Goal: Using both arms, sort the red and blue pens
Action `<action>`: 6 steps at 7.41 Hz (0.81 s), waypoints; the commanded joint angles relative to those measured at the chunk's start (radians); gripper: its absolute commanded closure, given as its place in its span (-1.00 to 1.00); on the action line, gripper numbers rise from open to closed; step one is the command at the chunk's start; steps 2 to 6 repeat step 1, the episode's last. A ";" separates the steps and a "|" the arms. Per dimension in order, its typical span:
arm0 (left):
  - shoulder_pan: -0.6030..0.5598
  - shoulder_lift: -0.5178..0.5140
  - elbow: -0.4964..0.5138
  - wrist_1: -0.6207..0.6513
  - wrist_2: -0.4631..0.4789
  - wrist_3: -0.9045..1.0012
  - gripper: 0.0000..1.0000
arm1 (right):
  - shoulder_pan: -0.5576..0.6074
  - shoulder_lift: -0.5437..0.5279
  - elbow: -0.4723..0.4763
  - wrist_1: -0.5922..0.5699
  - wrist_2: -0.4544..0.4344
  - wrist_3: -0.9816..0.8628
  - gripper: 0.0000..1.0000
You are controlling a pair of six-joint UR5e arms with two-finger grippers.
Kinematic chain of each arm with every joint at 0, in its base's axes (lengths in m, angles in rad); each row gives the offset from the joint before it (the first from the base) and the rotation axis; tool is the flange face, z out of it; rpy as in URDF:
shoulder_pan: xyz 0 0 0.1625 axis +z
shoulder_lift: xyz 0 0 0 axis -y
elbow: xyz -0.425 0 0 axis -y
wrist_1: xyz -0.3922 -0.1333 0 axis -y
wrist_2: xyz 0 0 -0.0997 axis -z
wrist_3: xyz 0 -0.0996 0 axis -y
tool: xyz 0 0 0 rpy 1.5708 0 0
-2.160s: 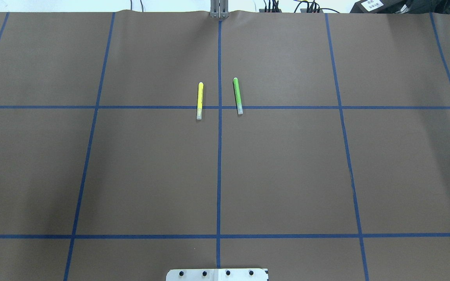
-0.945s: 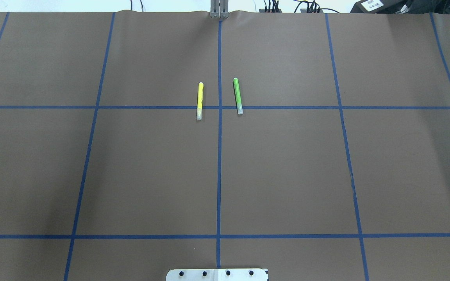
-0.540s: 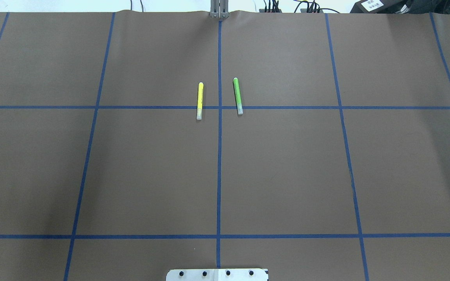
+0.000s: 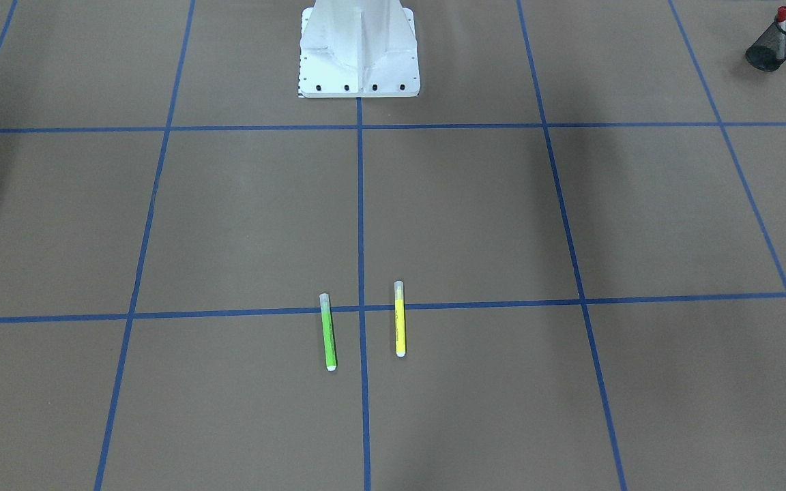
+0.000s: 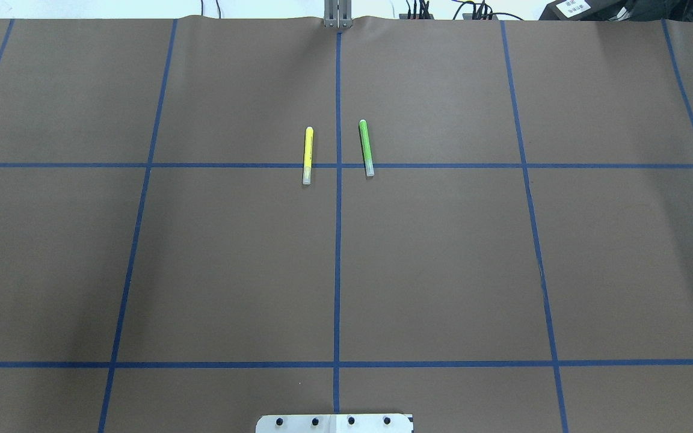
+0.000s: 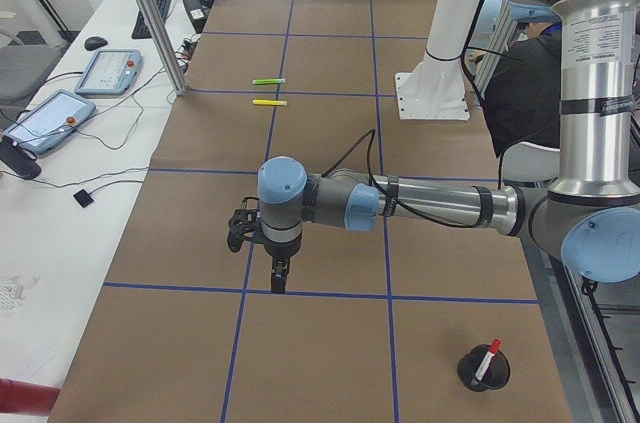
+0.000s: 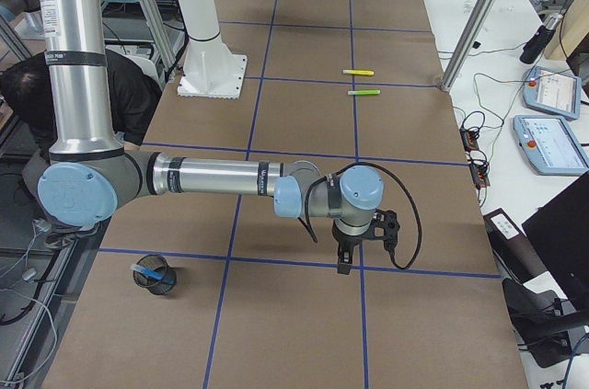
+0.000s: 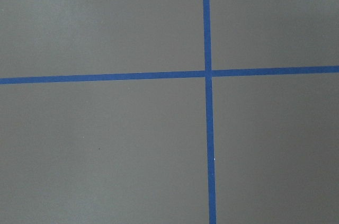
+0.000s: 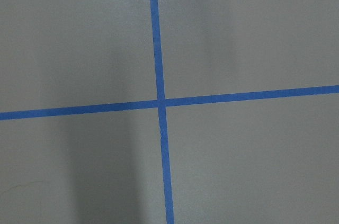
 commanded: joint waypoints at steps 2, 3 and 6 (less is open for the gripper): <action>0.000 0.000 0.000 0.000 0.000 0.000 -1.00 | 0.000 0.000 -0.001 0.000 0.000 0.001 -1.00; 0.000 0.000 0.000 0.000 0.000 0.000 -1.00 | 0.000 0.000 -0.001 0.000 0.000 0.001 -1.00; 0.000 0.000 0.000 0.000 0.000 0.000 -1.00 | 0.000 0.000 -0.001 0.000 0.000 0.001 -1.00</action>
